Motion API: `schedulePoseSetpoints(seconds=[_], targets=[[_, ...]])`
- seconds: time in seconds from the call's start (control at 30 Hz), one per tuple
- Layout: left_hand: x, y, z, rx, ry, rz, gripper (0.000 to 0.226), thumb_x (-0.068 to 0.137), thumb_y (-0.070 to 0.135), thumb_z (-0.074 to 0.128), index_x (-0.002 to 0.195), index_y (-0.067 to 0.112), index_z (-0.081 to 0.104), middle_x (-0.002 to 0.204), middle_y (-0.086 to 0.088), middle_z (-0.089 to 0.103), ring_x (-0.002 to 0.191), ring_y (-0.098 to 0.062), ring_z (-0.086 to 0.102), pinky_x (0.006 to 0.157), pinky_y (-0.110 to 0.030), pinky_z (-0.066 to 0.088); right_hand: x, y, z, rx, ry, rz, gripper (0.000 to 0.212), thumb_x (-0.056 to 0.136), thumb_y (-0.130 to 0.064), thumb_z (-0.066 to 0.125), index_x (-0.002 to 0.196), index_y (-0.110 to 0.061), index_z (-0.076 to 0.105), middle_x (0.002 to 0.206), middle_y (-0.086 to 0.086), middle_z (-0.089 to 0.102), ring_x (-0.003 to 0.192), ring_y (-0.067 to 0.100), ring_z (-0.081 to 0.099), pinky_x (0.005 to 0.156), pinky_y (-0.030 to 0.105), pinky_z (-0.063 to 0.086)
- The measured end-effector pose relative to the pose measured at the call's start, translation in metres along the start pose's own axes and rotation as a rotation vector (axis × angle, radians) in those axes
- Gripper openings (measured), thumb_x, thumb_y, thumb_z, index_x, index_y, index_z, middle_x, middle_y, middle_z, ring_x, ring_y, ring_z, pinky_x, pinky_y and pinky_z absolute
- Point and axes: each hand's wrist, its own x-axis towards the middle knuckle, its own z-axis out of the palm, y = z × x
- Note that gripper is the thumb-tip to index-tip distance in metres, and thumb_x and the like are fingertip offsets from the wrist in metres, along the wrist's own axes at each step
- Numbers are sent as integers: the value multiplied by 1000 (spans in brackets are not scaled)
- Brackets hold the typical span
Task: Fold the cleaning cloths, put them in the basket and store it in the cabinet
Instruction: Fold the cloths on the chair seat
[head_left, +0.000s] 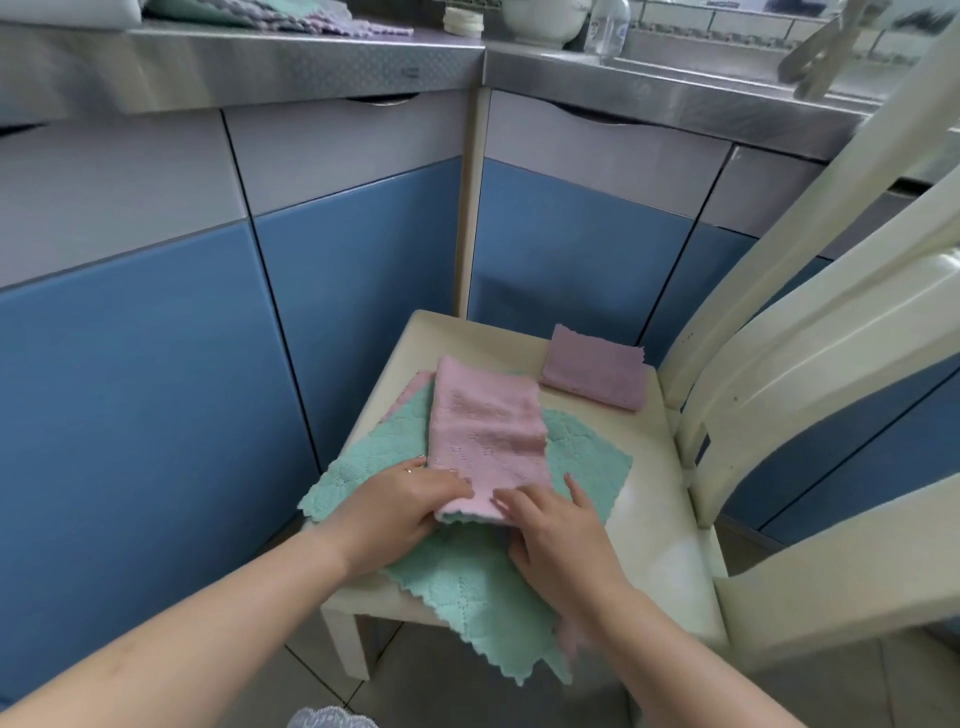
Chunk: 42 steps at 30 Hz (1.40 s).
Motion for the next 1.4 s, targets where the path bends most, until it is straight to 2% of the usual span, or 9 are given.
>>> schedulePoseSetpoints(seconds=[0.2,0.33,0.5,0.57,0.73,1.1,1.23,1.3,1.4], targets=[[-1,13,-27,-254,235,-12,32,86,16,46,111,11,67,106,5,70,101,-3,61,103,-15,36,-5,21,-31,228,332,-63,22,77,-12,65,97,-19,63,90,-11,66,78,5,59,108,35,34],[-16,14,-20,-224,90,-70,19,90,33,42,95,28,60,77,12,62,66,-8,56,61,-25,47,-15,14,-28,455,140,-3,13,80,-28,54,92,-32,57,81,-19,61,70,-5,54,69,12,45],[6,13,-10,-460,273,-419,33,90,49,50,76,20,52,59,11,48,57,-5,42,55,-20,33,16,24,-13,646,155,317,4,83,-22,63,88,-22,65,75,-7,67,71,12,61,68,29,48],[29,8,-13,-553,387,-581,11,91,36,56,91,25,57,67,15,55,65,-5,52,61,-17,38,44,30,-14,631,191,390,1,86,-18,63,86,-17,63,76,-2,67,72,20,59,68,31,44],[76,-19,-11,-633,403,-758,54,90,36,58,139,24,38,89,14,58,101,-8,53,87,-24,35,104,46,-3,634,177,604,6,89,-29,59,92,-25,61,87,-6,67,82,17,58,65,28,39],[108,-54,10,-318,295,-841,46,88,27,61,132,20,49,112,1,56,104,-17,55,87,-25,42,138,70,28,439,59,725,31,90,-33,56,118,-18,56,122,2,59,109,22,54,78,28,40],[112,-37,8,238,351,-441,41,83,19,44,119,13,63,125,-4,61,117,-25,57,92,-38,48,135,55,26,119,282,385,37,84,-19,54,119,-9,60,128,9,56,118,30,52,93,41,43],[113,-24,11,363,178,-329,55,82,27,29,126,12,58,132,-5,57,126,-22,51,101,-42,43,130,37,30,61,246,209,48,74,-28,47,117,-10,61,129,10,57,121,28,53,96,49,40],[105,-19,24,341,-216,-453,67,88,40,4,149,16,17,158,-1,17,146,-16,11,118,-41,8,122,23,42,122,-148,191,73,76,-49,23,142,-19,36,152,1,31,142,18,22,113,48,12]])
